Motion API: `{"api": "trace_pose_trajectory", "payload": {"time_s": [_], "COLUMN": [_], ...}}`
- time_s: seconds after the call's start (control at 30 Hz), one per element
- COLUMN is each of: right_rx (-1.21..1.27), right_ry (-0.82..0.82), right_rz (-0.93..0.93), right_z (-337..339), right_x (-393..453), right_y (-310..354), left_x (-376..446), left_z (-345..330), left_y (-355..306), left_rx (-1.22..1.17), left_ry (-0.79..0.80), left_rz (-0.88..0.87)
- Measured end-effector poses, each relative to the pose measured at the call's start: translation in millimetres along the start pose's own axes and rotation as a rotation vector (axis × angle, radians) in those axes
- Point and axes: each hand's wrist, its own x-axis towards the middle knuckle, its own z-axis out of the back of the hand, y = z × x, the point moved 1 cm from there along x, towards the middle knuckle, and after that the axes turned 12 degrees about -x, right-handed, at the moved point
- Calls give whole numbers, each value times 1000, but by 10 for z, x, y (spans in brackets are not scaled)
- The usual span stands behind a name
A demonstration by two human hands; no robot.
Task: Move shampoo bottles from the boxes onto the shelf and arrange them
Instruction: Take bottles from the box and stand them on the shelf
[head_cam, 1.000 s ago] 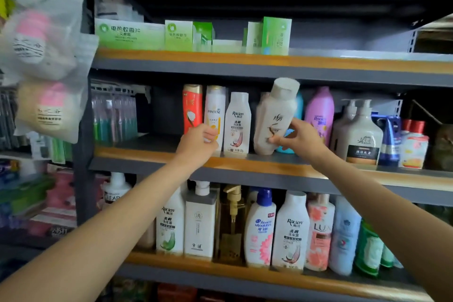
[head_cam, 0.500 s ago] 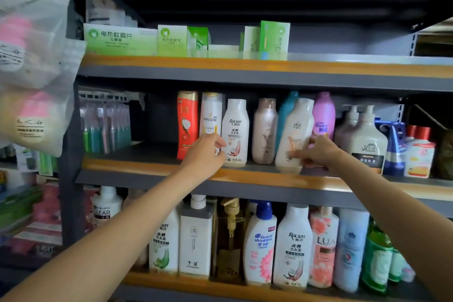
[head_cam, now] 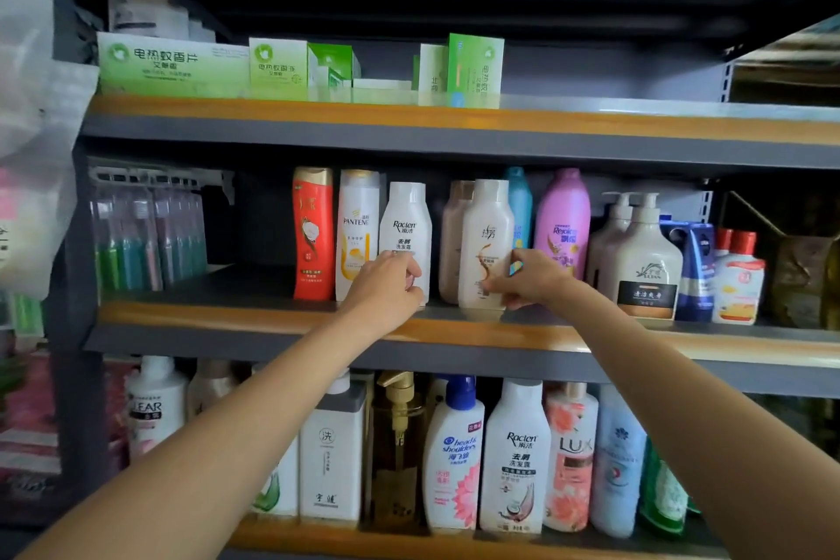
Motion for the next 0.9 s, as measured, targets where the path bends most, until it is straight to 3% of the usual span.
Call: {"api": "trace_pose_trajectory", "payload": {"time_s": [0.3,0.4,0.47,0.53,0.6,0.7,0.8,0.9], "right_rx": [-430,-464,-367,-294,-367,-584,-771,-878], "right_ry": [-70,-356,-566,-616,-483,4,498,898], "right_rz": [66,176,359,543,598,588,446,391], "right_z": [-245,-137,-80,-105,-236,-579,-957,-1328], "right_x": [-47,-216,-538,-986,-1409,-1856,-2169,-2455], "right_y": [304,276,185,16,-279,-984,-1712,-2193], "left_x": [-127,-366,-585,-810,-1071,-1585,-2061,-2434], "left_z": [-37,-89,-151,-273,-535,-1156,-1710,-2131], "left_y": [24,-63,-158,-245,-238,-114,-54,17], "left_rx": [-38,-85,-78,-111,-127,-46,41,133], "left_ry": [-110,-206,-218,-191,-89,224,549,760], "left_rz": [-39,-194,-345,-435,-462,-402,-295,-250]}}
